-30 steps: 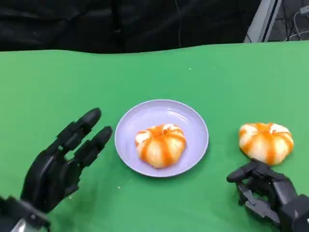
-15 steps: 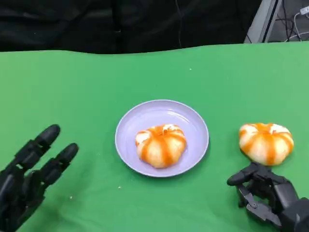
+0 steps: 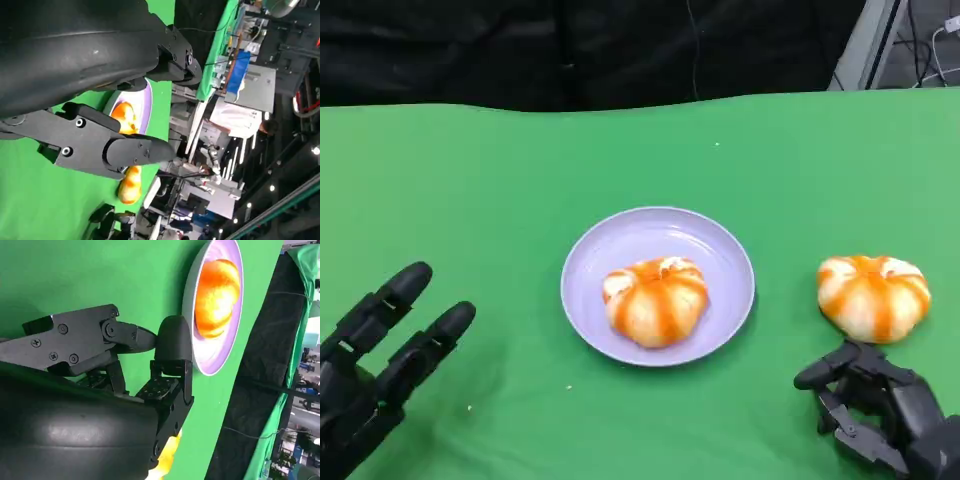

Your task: Grasp the bread from the table and place it into the plate.

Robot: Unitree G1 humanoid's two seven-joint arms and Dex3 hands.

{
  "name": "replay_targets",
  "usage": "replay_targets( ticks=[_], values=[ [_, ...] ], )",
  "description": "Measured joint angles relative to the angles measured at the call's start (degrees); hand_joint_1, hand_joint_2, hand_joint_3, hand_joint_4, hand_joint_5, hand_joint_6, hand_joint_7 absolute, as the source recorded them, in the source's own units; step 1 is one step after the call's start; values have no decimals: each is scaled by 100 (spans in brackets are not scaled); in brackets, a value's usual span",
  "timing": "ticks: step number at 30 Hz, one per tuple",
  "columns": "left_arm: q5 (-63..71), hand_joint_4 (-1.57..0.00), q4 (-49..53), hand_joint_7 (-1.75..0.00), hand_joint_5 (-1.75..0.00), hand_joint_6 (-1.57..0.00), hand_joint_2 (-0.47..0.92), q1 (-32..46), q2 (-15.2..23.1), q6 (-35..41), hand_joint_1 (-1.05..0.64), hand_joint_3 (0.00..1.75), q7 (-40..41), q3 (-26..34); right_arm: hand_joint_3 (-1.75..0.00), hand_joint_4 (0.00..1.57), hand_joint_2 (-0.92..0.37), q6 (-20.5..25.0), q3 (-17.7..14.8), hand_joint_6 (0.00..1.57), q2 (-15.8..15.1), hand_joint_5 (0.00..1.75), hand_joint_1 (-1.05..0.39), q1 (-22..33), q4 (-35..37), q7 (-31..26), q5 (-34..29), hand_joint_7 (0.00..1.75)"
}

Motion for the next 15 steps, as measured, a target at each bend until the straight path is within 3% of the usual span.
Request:
replay_targets(
  ticks=[1,3,6,11,14,15],
  values=[
    [2,-49,-13,-4,-4,-46,92,0,-19,-1,-2,54,40,5,-47,67,-92,2,-1,74,0,171,-14,4,-6,10,5,118],
    [29,-85,-64,-8,-10,-79,91,5,-46,-1,10,68,148,6,-48,66,-92,10,-2,74,-2,170,-13,13,-22,26,15,118],
    [309,-115,-267,-8,-12,-104,88,9,-196,-272,13,76,758,-15,-48,66,-92,28,-5,73,-4,170,-12,23,-41,32,29,117],
    [539,-126,-361,-7,-19,-117,81,10,-321,-553,13,87,1205,-84,-49,67,-92,55,-3,74,-4,170,-12,23,-62,32,30,117],
    [577,-111,-398,-7,-75,-132,70,13,-357,-571,12,104,1311,-122,-49,67,-92,65,-3,75,-5,169,-12,23,-65,17,28,117],
    [577,-109,-411,-6,-80,-133,69,13,-361,-571,12,105,1325,-126,-49,67,-92,66,-3,75,-5,169,-12,23,-66,11,25,117]
  ],
)
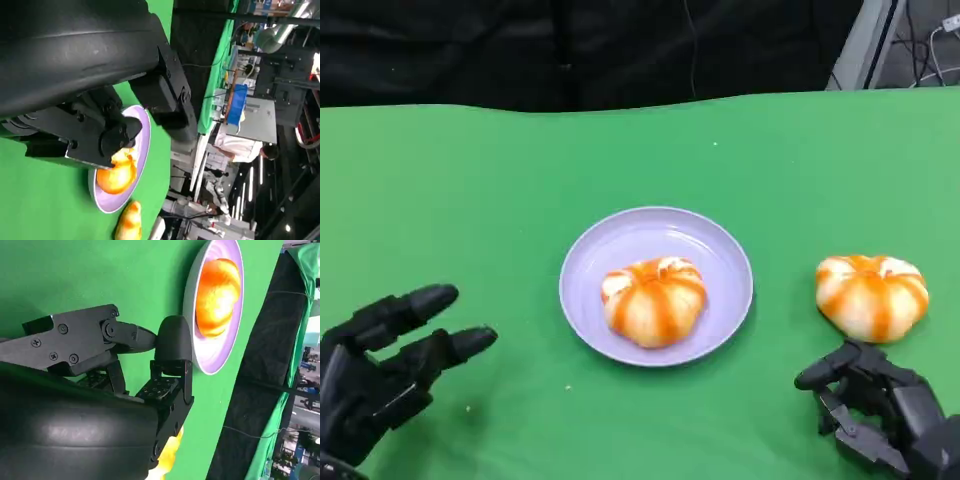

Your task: Grasp the bread from the table and place it into the plate.

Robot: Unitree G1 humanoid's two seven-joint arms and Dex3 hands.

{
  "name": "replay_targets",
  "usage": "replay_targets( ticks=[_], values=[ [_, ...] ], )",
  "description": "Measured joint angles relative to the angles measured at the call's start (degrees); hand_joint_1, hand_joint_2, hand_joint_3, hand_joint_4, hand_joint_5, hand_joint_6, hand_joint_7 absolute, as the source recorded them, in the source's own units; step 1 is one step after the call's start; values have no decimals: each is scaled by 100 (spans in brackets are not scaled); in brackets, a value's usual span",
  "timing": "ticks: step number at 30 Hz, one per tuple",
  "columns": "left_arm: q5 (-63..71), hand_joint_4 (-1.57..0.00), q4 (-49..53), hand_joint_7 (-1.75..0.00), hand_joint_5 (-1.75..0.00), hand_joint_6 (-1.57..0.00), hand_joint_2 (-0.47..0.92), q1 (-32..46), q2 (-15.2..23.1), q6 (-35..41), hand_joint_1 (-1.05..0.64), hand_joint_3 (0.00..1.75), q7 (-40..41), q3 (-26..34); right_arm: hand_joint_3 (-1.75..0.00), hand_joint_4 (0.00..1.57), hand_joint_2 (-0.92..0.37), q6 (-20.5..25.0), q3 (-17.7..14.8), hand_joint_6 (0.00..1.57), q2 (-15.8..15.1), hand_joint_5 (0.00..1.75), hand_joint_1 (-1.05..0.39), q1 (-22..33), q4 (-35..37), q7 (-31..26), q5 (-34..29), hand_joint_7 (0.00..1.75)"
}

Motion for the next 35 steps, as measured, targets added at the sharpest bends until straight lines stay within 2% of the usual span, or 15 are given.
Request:
replay_targets(
  ticks=[1,2,3,5,7,10,18,25,28,35],
  values=[
    [0,-108,-10,-6,-84,-133,69,0,0,0,12,106,1,-3,-49,67,-92,0,0,75,0,169,-12,0,0,-4,-1,117],
    [0,-107,-22,-26,-112,-136,66,0,0,0,10,112,1,-7,-49,68,-92,0,0,75,0,169,-12,0,0,-10,-2,117],
    [30,-106,-26,-80,-137,-119,62,0,0,-20,9,120,34,-20,-49,68,-92,1,0,75,-1,170,-12,0,0,-12,1,116],
    [178,-107,-21,-121,-153,-107,58,0,0,-114,7,126,150,-62,-49,68,-92,0,-1,75,-4,170,-11,0,0,5,8,117],
    [276,-108,-21,-133,-158,-103,56,0,1,-190,5,128,247,-105,-50,68,-92,0,-1,75,-5,169,-11,1,-1,12,18,117],
    [352,-107,-21,-141,-163,-102,54,0,1,-211,5,132,278,-137,-50,68,-92,4,0,75,-7,169,-11,3,-8,11,18,117],
    [373,-101,-17,-147,-171,-96,53,0,6,-205,4,133,407,-139,-50,68,-92,35,0,75,-11,168,-11,14,-44,12,19,116],
    [407,-97,139,-145,-173,-94,55,-2,44,-305,4,126,412,-124,-49,68,-92,41,1,75,-18,168,-11,30,-68,13,19,116],
    [453,-96,215,-145,-174,-94,55,-3,75,-430,4,128,440,-127,-49,68,-92,42,0,75,-22,168,-12,33,-72,20,22,116],
    [454,-97,372,-140,-169,-95,58,-8,110,-500,5,121,441,-130,-49,68,-92,62,0,75,-24,168,-11,33,-76,24,43,116]
  ],
)
